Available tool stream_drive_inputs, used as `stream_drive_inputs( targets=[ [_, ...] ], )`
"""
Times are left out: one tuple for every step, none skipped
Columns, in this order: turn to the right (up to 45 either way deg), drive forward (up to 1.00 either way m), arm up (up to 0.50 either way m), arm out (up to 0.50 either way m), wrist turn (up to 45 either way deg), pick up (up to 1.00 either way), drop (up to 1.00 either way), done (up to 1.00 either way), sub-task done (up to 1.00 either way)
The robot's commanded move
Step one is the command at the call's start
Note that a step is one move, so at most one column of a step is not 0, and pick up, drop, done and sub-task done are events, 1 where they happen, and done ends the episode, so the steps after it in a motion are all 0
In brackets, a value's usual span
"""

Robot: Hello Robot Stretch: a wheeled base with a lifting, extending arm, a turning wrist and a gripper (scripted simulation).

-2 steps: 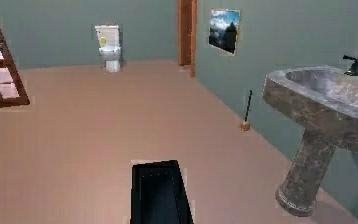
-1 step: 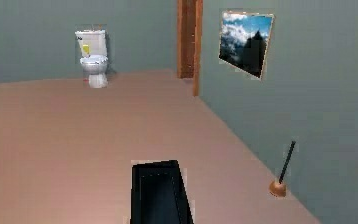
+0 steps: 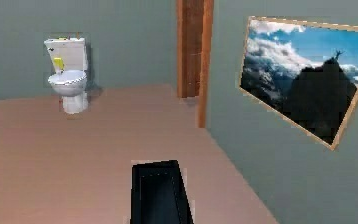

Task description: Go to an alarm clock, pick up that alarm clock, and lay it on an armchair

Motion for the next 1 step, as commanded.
stream_drive_inputs(
  targets=[
    [0.0, 1.0, 0.0, 0.0, 0.0, 0.0, 0.0, 0.0, 0.0]
  ],
)
